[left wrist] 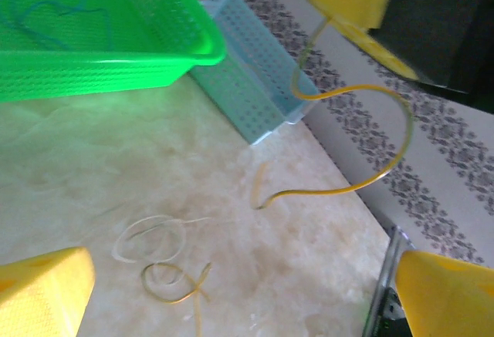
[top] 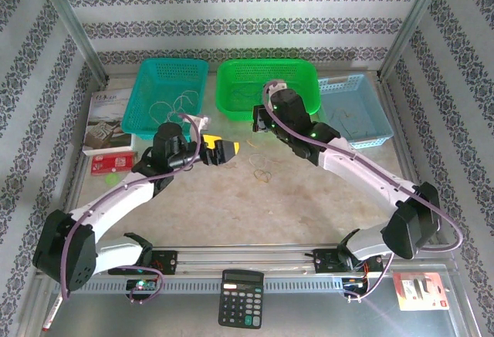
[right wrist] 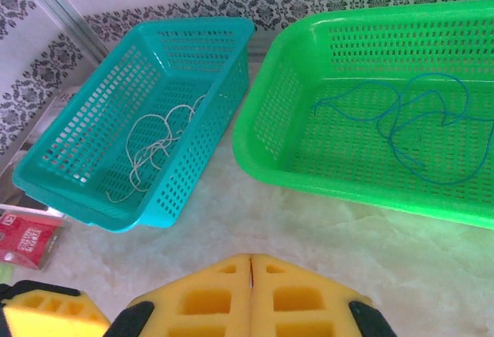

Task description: Untangle the cables

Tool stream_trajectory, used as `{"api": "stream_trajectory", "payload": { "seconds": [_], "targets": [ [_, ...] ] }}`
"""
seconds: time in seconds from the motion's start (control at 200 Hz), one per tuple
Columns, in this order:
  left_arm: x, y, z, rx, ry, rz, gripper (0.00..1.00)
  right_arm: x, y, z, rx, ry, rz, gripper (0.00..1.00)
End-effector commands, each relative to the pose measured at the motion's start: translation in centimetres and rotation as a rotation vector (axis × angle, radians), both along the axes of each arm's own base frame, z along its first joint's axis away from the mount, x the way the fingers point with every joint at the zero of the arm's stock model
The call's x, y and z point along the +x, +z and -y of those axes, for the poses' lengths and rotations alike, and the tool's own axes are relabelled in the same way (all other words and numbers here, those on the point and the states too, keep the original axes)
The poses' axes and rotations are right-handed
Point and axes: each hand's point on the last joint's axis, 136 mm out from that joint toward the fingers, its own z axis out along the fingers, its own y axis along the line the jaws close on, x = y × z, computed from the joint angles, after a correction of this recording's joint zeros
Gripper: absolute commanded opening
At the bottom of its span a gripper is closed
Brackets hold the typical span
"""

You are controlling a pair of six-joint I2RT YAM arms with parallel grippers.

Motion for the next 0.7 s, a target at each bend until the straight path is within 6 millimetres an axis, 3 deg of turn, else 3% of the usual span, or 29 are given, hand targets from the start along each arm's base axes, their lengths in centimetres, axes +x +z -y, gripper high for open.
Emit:
{"api": "stream_trajectory", "payload": {
  "seconds": [0.0, 0.365, 0.43, 0.505, 0.694],
  "targets": [
    [-0.2, 3.8, 2.0, -0.041, -0.079, 0.154, 1.00, -1.1, 1.2, -0.4, 0.020, 0.027, 0.008, 0.00],
    [0.8, 4.8, 4.9, -0.086, -0.124, 0.188, 1.00, -2.1, 2.8, -1.4, 0.054, 0.064, 0.026, 0.00],
    [0.9, 4.6, 5.4, -0.094, -0.133, 0.185, 0.96, -2.3, 3.2, -1.5, 0.058, 0.064, 0.033, 0.00],
    [0.9, 4.2, 5.9, -0.101, -0.143, 0.173, 0.86, -2.4, 3.7, -1.3, 0.066, 0.060, 0.044, 0.00],
    [1.1, 2.8, 6.3, -0.119, -0.149, 0.134, 0.37, -2.4, 6.3, -0.1, 0.091, 0.032, 0.100, 0.00]
  ]
}}
